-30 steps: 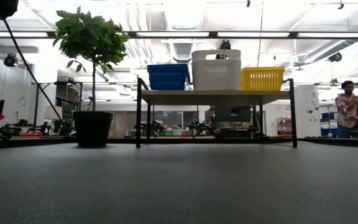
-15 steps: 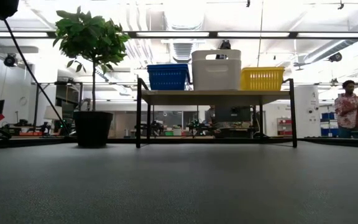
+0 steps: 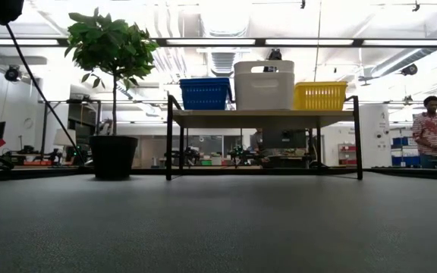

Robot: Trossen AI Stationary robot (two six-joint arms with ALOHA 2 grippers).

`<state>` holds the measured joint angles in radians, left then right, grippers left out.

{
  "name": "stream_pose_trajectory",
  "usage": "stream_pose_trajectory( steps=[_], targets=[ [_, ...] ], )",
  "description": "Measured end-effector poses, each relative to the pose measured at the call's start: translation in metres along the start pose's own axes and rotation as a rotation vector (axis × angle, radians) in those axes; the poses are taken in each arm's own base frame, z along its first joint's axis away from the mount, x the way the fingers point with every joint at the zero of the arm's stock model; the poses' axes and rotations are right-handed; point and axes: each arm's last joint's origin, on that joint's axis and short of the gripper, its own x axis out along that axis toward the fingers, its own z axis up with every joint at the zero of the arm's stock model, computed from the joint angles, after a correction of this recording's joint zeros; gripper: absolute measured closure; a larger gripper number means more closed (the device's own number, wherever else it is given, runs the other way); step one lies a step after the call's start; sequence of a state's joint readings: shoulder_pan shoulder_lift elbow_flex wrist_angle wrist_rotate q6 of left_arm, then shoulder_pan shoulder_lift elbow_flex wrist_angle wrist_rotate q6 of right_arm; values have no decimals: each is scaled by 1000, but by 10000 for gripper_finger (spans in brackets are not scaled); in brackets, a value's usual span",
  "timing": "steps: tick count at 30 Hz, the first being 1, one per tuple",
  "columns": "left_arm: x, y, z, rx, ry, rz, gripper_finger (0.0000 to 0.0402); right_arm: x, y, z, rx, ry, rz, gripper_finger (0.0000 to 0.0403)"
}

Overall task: Stack baskets on shelf by color
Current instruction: Stack the yellow bin on the other yellow bins on the shelf

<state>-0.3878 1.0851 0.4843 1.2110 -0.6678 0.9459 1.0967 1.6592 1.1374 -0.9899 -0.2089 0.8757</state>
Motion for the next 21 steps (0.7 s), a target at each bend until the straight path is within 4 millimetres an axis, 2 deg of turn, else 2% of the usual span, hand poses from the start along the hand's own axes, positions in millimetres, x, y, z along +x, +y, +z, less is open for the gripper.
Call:
stream_pose_trajectory(
  steps=[3,11,16,21],
  targets=[
    [0,0,0,0,0,0,279,-1,-3,3,16,-4,-5,389],
    [0,0,0,0,0,0,279,-9,-21,19,87,-39,-65,390],
    [0,0,0,0,0,0,279,-27,-42,37,141,-19,-77,390],
    [0,0,0,0,0,0,279,-54,-67,62,181,-88,-58,392]
  ],
)
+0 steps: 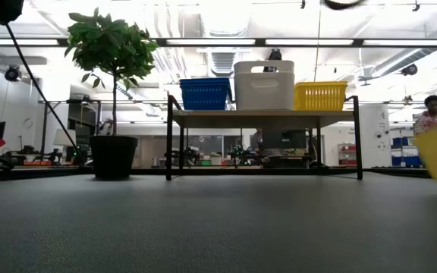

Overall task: Stack baskets on shelf by color
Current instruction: Stack the yellow bin on the other yellow bins on the shelf

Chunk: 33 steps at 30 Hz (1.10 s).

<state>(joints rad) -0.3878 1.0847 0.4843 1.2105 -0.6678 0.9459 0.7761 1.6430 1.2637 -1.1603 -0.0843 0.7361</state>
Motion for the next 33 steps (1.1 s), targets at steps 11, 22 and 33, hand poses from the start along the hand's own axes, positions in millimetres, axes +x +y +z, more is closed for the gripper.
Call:
stream_pose_trajectory(
  steps=[11,22,33],
  targets=[
    [0,-1,-1,5,3,-5,279,-90,-56,49,32,-214,-102,392],
    [0,-1,-1,6,3,-5,279,-163,-112,50,14,-329,-247,392],
    [0,-1,0,6,2,-5,279,-223,-151,29,8,-545,-387,392]
  ],
)
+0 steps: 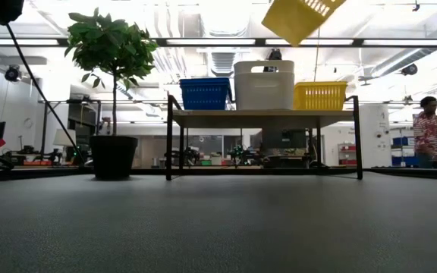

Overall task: Stack baskets on shelf by color
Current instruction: Stack the yellow bin on the other yellow bins on the shelf

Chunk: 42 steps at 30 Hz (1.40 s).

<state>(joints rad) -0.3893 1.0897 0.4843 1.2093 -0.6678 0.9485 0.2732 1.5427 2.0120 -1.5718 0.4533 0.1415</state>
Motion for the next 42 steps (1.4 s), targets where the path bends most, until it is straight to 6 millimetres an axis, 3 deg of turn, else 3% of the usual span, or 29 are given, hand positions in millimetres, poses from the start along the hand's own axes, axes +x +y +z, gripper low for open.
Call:
stream_pose_trajectory(
  steps=[5,13,26,32,42],
  targets=[
    [0,0,0,0,0,0,279,-8,-30,-4,12,-29,-93,392],
    [0,0,0,1,0,0,279,0,-87,-17,55,38,-178,392],
    [0,0,0,2,1,1,279,27,-171,-51,168,148,-53,394],
    [0,0,0,2,1,1,279,38,-186,-64,184,161,45,394],
    [0,0,0,9,1,1,279,67,-180,-74,143,251,140,394]
  ],
)
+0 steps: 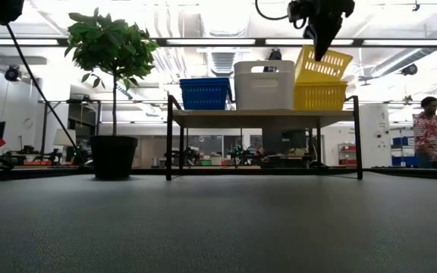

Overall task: Stack baskets on shelf by color
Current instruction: Stack the yellow bin on the other yellow bins on the shelf

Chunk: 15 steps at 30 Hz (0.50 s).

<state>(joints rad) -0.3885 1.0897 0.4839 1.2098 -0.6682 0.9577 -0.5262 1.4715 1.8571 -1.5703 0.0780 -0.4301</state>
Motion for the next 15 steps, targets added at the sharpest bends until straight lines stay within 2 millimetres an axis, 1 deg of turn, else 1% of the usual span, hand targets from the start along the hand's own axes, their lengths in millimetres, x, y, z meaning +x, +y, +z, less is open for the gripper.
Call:
stream_pose_trajectory(
  steps=[4,9,12,15],
  targets=[
    [0,0,0,0,0,0,279,12,2,-1,-4,43,19,394],
    [0,0,0,-1,0,1,279,21,3,-2,-8,75,31,394],
    [0,0,0,-1,0,1,279,24,3,-3,-9,88,25,393],
    [0,0,0,-1,0,1,279,25,3,-3,-9,92,18,381]
  ],
)
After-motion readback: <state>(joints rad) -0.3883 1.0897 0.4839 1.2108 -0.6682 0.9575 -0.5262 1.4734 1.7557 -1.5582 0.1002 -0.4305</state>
